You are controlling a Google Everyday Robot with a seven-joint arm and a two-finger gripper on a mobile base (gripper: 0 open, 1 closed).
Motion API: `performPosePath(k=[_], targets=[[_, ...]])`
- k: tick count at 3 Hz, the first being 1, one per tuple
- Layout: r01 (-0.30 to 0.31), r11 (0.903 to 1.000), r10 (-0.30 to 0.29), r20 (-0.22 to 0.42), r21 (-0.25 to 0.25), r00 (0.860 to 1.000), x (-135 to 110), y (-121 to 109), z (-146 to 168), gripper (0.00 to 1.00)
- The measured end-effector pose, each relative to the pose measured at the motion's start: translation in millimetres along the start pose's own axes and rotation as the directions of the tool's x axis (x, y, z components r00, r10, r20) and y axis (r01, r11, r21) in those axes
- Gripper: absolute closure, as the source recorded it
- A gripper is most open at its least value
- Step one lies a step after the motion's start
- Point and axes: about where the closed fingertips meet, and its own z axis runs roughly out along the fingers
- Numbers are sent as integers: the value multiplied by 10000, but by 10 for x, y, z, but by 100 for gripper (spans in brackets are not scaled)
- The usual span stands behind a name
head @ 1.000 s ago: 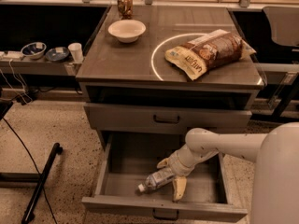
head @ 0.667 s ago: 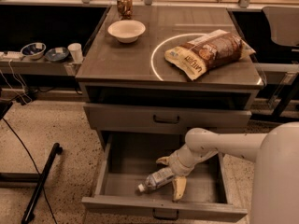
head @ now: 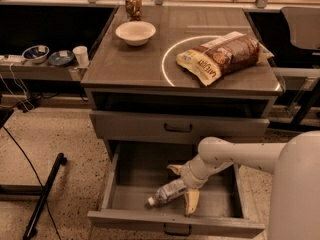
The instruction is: Pick blue plastic bottle from middle drawer and place on counter
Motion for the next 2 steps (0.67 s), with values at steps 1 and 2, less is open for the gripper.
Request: performPosePath(k=[1,2], targets=[[-37,9997,38,-27,253,10000,-63,14,-111,0],[107,9977,-91,-233,664,9997,-213,51,-353,0]])
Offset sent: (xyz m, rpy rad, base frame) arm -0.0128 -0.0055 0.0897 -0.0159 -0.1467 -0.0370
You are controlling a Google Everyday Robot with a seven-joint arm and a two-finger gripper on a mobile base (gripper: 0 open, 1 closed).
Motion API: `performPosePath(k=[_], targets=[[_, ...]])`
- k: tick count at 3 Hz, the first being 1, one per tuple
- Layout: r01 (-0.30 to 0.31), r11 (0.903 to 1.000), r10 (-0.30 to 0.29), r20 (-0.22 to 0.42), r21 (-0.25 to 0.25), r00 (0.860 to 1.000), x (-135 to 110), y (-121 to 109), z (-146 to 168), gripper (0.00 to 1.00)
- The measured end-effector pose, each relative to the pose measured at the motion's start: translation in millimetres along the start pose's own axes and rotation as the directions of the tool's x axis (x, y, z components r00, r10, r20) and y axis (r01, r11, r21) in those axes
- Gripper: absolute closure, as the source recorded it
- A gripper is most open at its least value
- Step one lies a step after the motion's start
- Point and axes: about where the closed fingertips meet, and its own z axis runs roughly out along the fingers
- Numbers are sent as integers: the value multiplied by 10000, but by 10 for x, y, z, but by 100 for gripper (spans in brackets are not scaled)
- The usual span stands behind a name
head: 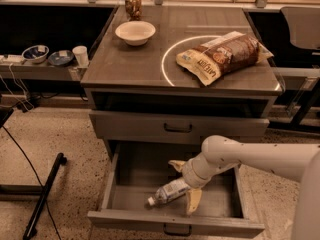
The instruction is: Pick blue plastic bottle from middle drawer and place on counter
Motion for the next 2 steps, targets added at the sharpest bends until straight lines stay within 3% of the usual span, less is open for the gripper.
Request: performPosePath(k=[2], targets=[[-276,9996,269,-590,-102,9979,140,-85,29,0]])
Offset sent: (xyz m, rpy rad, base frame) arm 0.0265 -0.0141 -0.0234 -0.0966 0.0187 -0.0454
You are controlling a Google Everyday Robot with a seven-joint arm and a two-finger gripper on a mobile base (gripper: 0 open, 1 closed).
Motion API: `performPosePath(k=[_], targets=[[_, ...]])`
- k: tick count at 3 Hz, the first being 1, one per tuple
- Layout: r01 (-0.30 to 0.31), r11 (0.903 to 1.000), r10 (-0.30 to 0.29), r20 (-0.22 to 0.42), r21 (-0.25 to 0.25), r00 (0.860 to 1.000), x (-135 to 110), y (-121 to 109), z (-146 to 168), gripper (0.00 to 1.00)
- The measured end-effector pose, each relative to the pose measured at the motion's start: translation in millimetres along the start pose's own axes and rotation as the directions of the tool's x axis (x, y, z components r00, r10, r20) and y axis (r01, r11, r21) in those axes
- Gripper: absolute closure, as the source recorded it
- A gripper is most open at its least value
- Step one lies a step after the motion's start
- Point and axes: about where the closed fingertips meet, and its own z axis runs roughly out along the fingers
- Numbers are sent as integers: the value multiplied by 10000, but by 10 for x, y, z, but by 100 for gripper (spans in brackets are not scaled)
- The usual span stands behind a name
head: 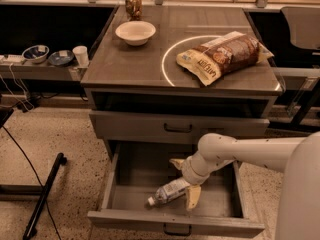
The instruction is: Pick blue plastic bottle from middle drawer and place on counter
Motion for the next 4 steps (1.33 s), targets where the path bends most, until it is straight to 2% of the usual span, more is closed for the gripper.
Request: performPosePath(k=[1,2,3,4], targets=[[-104,9998,101,-147,-181,9998,165,-75,231,0],[-60,9986,50,-186,-529,9998,247,-125,540,19],[-9,9966,-1,-129,-822,9999,281,-135,772,42],[165,9973,-145,290,-722,9995,227,-81,798,65]])
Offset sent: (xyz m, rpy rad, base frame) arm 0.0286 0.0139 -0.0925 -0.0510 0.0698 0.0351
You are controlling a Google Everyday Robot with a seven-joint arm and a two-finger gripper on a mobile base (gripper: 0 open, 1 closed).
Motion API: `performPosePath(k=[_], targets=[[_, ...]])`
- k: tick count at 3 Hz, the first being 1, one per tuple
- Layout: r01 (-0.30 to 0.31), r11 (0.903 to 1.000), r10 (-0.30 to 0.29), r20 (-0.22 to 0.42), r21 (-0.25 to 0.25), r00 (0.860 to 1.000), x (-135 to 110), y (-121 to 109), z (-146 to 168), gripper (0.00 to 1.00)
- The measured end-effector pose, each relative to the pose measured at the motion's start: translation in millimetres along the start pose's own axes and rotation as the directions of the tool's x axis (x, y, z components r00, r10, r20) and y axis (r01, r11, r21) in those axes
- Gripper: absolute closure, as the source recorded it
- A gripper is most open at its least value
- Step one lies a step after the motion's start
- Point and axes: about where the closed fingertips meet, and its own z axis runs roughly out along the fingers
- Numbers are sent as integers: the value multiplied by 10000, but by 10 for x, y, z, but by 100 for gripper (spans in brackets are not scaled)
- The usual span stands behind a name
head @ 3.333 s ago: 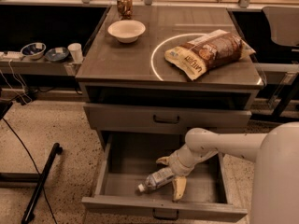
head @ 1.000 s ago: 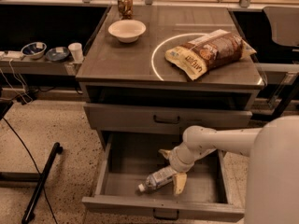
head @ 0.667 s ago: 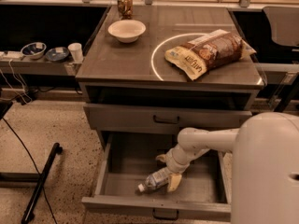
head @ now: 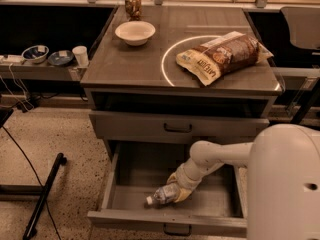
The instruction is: Pick blue plastic bottle from middle drawer and place on counter
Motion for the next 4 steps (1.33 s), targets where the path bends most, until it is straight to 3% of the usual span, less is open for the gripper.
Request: performPosePath(k=[1,2,3,4], targets=[[386,9960,-444,712,802,9965,-163,132,-286,89],[515,9816,-782,1410,1839,9869,-429,362,-868,100],[302,9681,-715,1587,2487,9847,-731,621,-1524,100],[229,9628,-537,1073,2693,9928,-963,687,-2256,100]])
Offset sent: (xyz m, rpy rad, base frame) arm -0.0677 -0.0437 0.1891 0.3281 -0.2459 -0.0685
